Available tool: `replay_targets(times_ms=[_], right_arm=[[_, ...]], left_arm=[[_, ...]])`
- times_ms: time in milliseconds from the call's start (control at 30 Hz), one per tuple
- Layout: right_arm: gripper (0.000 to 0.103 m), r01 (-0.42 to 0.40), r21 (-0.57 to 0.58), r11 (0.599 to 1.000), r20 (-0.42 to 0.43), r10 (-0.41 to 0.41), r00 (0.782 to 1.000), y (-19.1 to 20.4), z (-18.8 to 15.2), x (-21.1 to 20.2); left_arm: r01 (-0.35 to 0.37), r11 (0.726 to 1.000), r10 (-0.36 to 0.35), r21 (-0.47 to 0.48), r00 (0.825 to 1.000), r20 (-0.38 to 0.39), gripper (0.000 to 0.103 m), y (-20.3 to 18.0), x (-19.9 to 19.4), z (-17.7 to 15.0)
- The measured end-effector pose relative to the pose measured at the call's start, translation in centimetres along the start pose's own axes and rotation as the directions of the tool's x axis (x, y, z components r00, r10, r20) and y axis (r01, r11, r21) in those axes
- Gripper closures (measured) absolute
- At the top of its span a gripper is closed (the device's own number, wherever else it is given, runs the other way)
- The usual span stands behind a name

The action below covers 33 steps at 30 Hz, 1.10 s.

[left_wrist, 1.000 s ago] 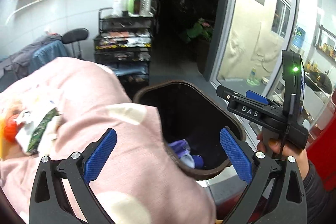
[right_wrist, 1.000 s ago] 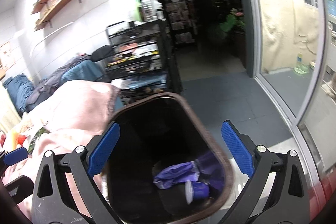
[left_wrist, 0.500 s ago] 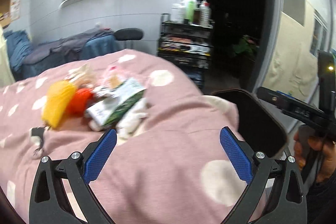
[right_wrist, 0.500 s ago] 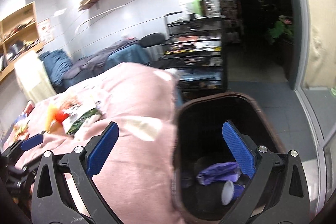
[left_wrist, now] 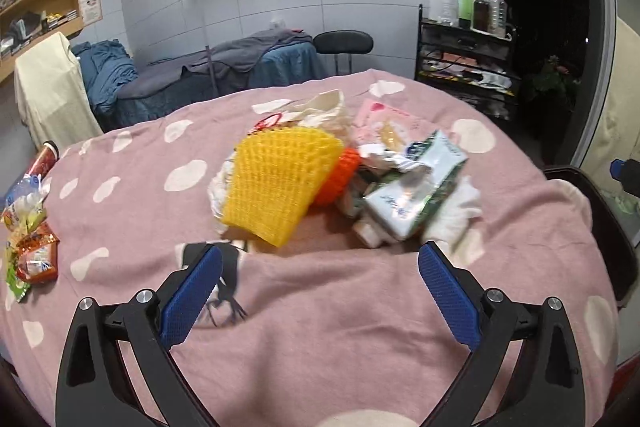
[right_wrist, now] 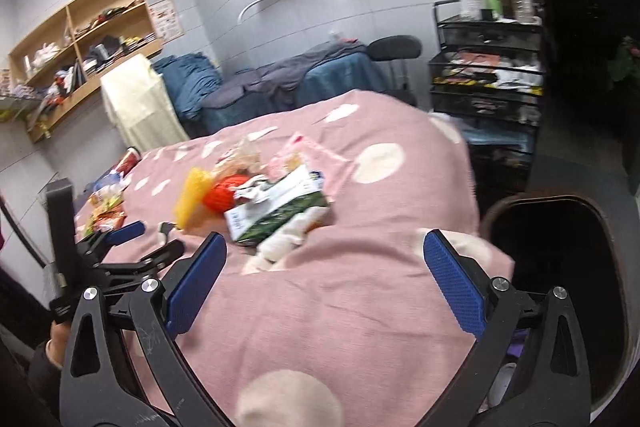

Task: Collect trash
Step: 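Move both grippers back to the table toward the yellow foam net, then grasp the yellow foam net with left gripper while right grasps white tissue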

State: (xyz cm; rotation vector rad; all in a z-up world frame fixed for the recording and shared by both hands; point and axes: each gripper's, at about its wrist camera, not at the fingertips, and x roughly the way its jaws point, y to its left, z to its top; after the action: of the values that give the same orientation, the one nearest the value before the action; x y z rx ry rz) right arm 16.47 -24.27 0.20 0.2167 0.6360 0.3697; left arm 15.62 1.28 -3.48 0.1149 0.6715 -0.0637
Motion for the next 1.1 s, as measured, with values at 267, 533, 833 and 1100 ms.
replay_targets(times_ms=[267,533,833,1100], right_arm=[[0.006,-0.052,-0.100,0.994,-0.088,0.043,0.995,3.8,1.5,4.4],[0.019,0.001,-0.353,0.936,-0.150,-0.058,0.987,7.7,1.9,9.8],[0.069,-0.009,-0.479,0.878,-0.211,-0.105,0.972,9.5,2.3,16.1],[0.094,-0.035,-0.457,0.889,-0.179,-0.053,0.982,9.5,2.9,15.1]], left_arm=[[-0.043,0.997,0.046,0.066,0.998,-0.050,0.026,0.7,3.1,1.3],[-0.057,0.995,0.064,0.076,0.994,-0.094,0.047,1.2,5.4,2.7],[0.035,0.997,-0.040,-0.072,0.997,-0.072,0.085,2.8,3.9,2.8],[0.102,0.978,-0.105,-0.182,0.994,-0.004,0.091,4.1,1.4,2.3]])
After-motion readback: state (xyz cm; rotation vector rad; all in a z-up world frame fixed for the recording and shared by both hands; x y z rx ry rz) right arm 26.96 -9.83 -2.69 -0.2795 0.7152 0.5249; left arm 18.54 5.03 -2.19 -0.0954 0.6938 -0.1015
